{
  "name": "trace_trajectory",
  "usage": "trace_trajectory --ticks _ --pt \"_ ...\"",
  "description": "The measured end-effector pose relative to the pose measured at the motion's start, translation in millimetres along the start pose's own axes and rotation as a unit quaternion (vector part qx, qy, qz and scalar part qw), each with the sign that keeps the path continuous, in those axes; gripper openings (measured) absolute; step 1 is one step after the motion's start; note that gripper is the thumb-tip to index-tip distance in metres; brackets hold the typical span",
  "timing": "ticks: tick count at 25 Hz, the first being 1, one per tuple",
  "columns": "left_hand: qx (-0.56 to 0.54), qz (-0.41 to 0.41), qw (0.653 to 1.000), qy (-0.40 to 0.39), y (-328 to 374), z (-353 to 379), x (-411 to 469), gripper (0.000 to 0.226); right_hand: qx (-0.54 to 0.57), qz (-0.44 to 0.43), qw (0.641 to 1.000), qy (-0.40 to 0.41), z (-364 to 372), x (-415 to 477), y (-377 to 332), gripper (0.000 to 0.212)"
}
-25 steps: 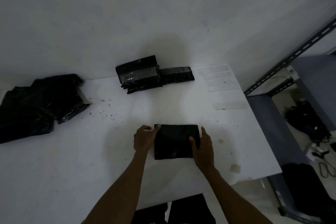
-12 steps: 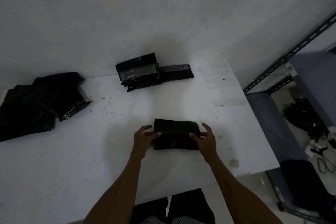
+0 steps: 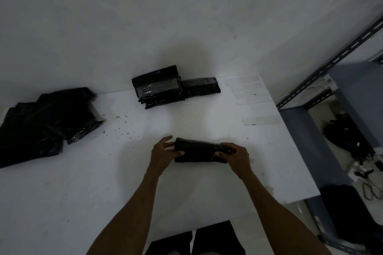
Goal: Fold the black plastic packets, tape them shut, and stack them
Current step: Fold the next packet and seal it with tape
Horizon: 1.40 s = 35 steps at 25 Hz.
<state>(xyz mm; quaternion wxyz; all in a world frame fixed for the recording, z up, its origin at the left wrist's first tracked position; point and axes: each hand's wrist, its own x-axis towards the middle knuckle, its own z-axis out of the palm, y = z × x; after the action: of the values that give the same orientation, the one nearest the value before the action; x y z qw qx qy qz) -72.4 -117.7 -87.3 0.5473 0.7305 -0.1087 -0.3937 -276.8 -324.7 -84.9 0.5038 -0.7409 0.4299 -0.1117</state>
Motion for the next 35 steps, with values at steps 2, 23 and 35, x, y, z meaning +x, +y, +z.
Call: trace_trajectory --ticks 2,23,35 --pt "0.018 0.017 1.0 -0.009 5 0 7 0.07 -0.025 -0.002 1.0 -0.004 -2 10 -4 0.037" --pt "0.342 0.184 0.916 0.101 14 31 79 0.059 -0.454 -0.308 0.835 -0.044 29 64 3 0.055" --pt "0.486 0.376 0.789 0.014 -8 51 57 0.055 -0.501 -0.266 0.821 -0.061 19 52 11 0.072"
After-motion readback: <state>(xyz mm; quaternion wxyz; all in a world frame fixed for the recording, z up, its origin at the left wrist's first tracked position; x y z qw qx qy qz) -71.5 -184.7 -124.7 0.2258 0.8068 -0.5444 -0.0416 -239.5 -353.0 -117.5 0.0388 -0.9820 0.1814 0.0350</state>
